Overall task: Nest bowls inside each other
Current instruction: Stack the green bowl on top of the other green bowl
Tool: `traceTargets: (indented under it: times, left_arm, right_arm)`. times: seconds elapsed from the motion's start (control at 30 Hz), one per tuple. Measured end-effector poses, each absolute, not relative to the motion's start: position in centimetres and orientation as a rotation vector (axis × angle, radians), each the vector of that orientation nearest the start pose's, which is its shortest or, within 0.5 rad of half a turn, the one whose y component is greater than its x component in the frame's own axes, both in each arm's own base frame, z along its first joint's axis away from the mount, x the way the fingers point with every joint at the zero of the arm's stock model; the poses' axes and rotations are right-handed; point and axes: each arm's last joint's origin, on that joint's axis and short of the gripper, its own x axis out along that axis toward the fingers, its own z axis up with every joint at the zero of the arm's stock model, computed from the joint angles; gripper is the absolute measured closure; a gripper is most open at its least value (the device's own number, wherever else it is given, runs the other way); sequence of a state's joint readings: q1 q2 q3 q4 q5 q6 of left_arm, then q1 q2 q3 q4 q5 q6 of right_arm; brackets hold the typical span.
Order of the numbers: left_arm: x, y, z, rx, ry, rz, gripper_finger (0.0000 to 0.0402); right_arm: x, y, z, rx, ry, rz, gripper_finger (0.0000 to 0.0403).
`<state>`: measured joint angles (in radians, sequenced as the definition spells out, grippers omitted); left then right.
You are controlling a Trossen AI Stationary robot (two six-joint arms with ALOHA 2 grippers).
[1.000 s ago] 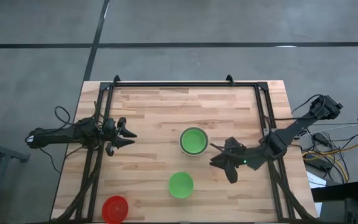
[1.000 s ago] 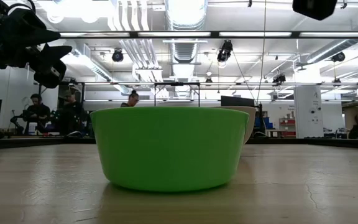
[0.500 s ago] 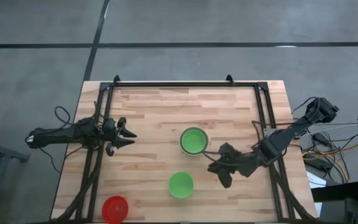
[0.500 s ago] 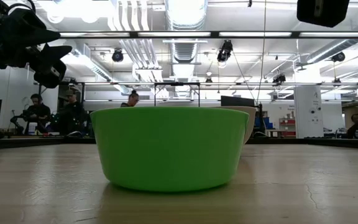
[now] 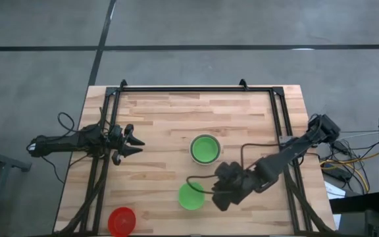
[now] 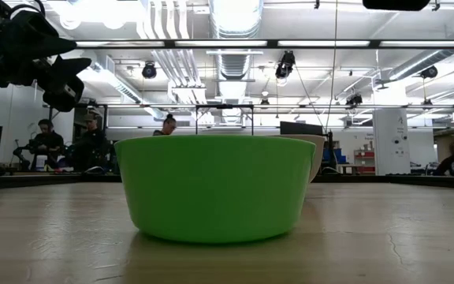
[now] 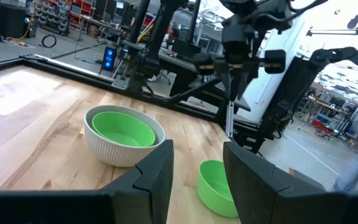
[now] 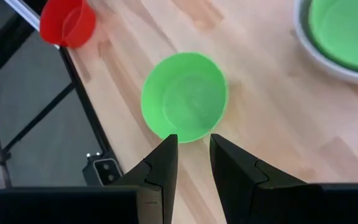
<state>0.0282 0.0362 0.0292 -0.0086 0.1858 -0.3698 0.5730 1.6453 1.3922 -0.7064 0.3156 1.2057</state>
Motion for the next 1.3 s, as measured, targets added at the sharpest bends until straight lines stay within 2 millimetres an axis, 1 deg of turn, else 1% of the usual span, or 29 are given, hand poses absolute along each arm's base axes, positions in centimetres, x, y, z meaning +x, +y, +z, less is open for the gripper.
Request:
traceTargets:
  times: [0.27,0.4,0.6,0.9,1.13,1.3]
  left_arm:
    - [9.8,-0.3,17.0,-0.371,0.045,-0.153,0.0257]
    - [9.8,-0.3,17.0,-0.371,0.044,-0.153,0.0257]
    - [9.8,-0.3,17.0,-0.371,0.044,-0.153,0.0257]
    - [9.8,-0.3,17.0,-0.371,0.044,-0.153,0.0257]
    - [9.8,-0.3,17.0,-0.371,0.044,-0.153,0.0257]
    - [9.8,-0.3,17.0,-0.371,0.044,-0.153,0.0257]
  right_arm:
    - [31.4,18.3,27.3,0.814,0.888,-0.276,0.0311]
    - [31.7,18.0,27.0,0.846,0.876,-0.281,0.0299]
    - [32.0,17.6,26.2,0.880,0.893,-0.317,0.0285]
    - [32.5,17.6,24.5,0.926,0.925,-0.327,0.0297]
    - [32.7,17.3,23.0,0.999,0.914,-0.302,0.0275]
    - [32.5,17.1,21.9,1.030,0.923,-0.309,0.0271]
